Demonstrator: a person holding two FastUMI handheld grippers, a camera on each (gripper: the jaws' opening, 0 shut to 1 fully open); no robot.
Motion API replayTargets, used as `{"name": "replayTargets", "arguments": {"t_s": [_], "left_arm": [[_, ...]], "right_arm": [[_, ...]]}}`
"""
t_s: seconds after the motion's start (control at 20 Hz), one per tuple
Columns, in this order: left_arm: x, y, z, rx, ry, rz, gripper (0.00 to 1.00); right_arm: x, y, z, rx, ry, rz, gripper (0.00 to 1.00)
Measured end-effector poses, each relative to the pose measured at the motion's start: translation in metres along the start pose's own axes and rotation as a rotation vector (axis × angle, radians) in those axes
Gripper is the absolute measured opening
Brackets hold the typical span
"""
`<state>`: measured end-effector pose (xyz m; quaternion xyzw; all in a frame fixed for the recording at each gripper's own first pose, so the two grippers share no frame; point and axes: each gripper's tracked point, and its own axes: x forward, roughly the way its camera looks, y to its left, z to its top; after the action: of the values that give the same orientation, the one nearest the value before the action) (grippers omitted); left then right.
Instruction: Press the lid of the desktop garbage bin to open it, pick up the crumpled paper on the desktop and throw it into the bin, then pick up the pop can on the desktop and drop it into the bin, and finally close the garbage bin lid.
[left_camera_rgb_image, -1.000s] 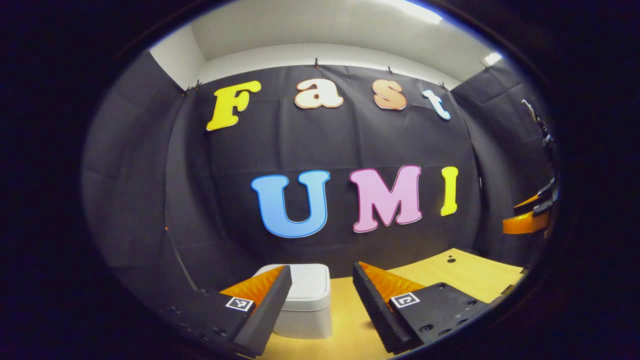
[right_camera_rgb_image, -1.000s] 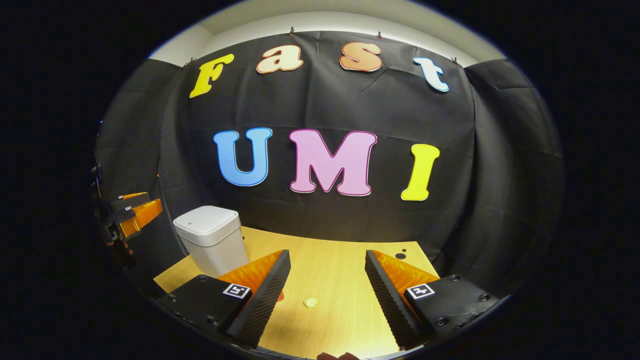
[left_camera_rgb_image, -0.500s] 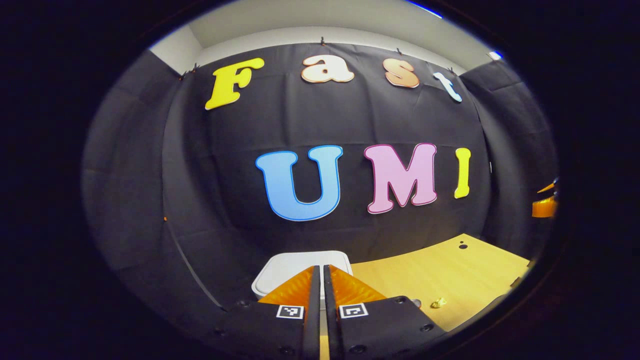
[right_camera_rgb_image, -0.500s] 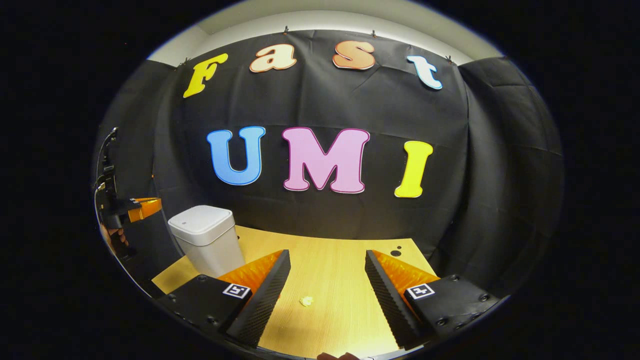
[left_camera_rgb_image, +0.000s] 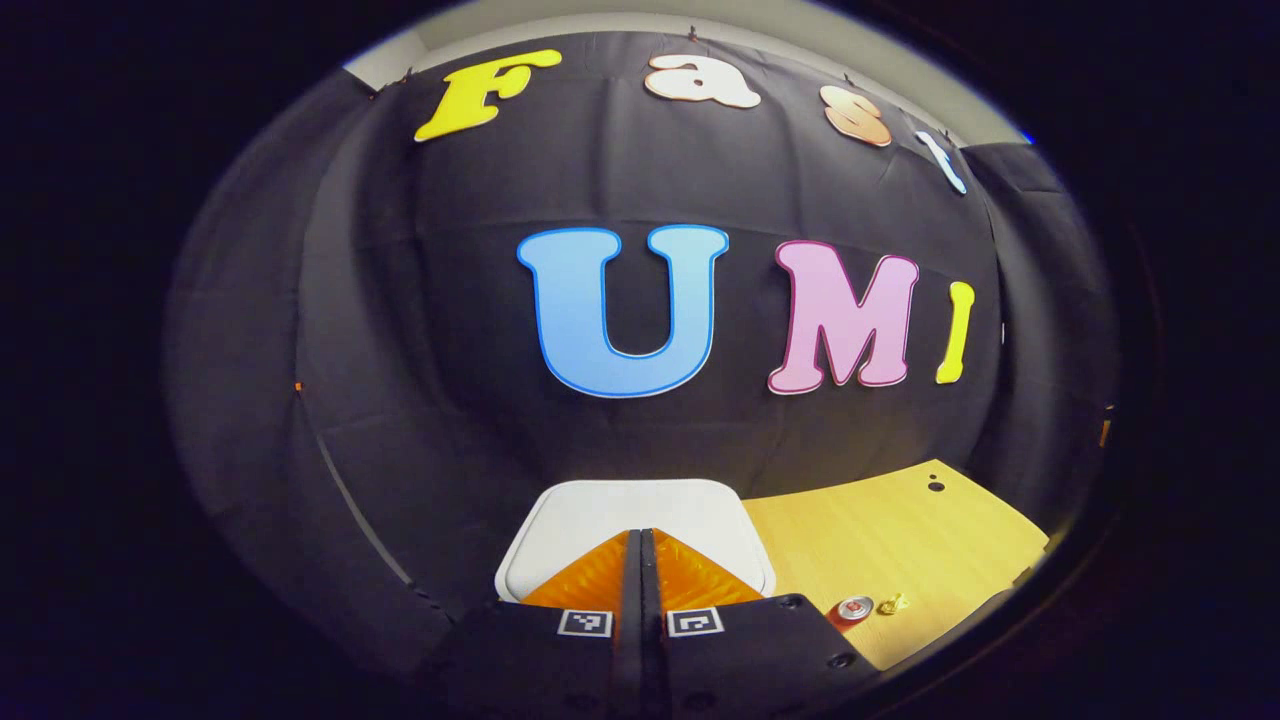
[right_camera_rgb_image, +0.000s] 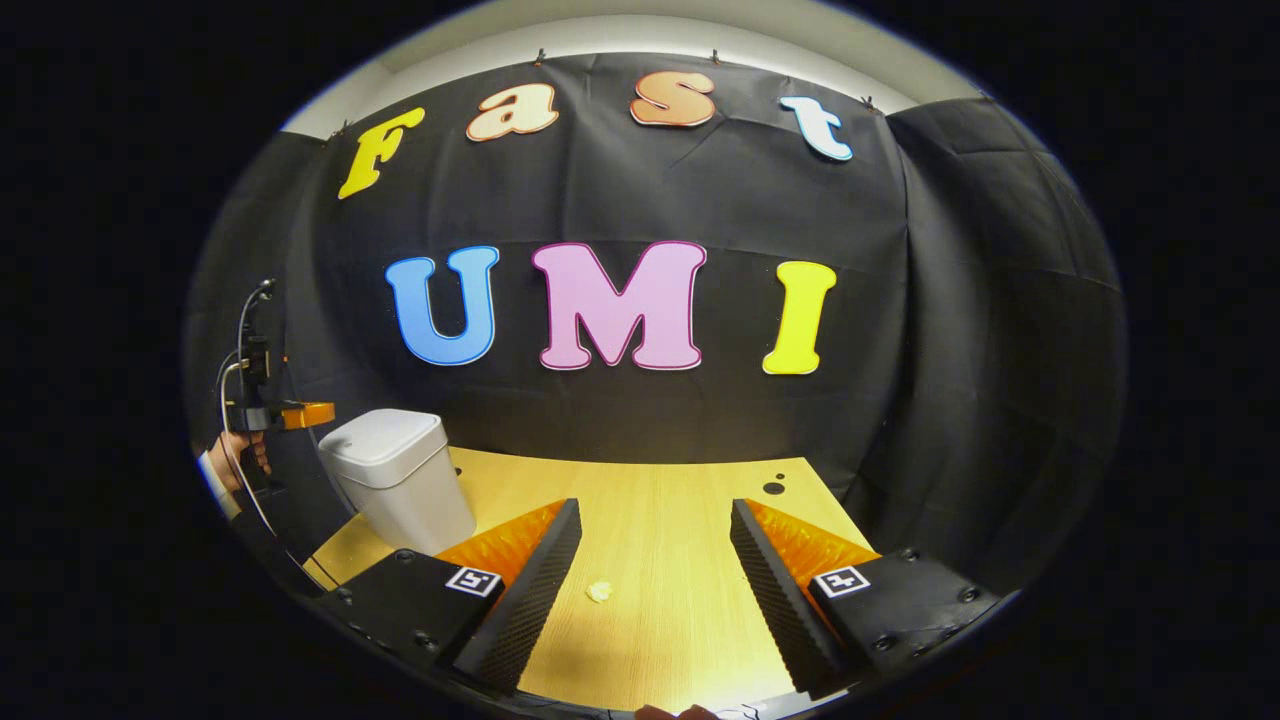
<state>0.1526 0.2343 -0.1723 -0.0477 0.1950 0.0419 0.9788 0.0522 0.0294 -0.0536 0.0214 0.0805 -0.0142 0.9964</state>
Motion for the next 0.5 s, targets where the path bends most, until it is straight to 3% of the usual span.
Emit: {"name": "replayTargets", "arguments": {"t_s": [0.35,0.5], "left_arm": [[0.029,0.000,-0.054,0.003,0.184,-0.028,0.06],[0.026,0.004,-0.060,0.039,0.234,0.014,0.06]], "right_arm": [[-0.007,-0.024,-0.010,0.023,0.020,-0.057,0.97],[-0.007,-0.028,-0.020,0.043,0.041,-0.068,0.97]]}}
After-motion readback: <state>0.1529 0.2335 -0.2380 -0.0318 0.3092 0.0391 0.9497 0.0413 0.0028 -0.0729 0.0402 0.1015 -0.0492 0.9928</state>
